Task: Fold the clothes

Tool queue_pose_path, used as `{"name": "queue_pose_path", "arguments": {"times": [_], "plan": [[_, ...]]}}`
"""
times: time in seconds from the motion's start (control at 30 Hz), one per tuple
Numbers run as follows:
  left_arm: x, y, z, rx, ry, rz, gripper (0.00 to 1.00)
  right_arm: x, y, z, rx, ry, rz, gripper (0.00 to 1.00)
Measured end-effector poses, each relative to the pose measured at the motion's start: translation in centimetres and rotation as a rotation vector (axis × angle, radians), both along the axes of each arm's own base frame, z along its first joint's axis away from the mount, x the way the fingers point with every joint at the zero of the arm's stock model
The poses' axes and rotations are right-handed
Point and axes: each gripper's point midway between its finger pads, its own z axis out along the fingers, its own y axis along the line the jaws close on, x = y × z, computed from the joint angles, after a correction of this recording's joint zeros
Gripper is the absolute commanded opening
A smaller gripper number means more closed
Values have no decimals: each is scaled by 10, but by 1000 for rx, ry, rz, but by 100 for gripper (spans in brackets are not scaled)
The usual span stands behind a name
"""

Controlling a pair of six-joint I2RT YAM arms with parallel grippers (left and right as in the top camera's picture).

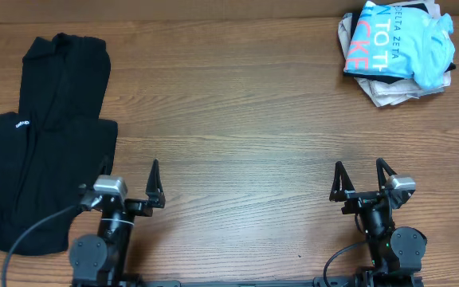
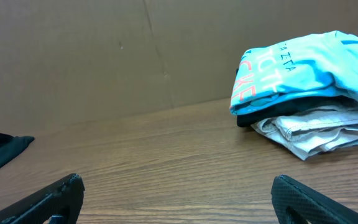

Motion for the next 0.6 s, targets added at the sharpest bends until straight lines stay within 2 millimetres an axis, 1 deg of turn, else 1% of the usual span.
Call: {"name": "queue_pose_path", "arguments": {"times": [0.1,0.33,0.5,0.6], "plan": [[-1,4,-16,0,-6,14,100,0,0,0,0,0,0,100],[2,13,-35,1,6,54,100,0,0,0,0,0,0,100],[4,15,-66,3,91,63,100,0,0,0,0,0,0,100],[4,15,-67,3,93,63,100,0,0,0,-1,-1,0,100]]}}
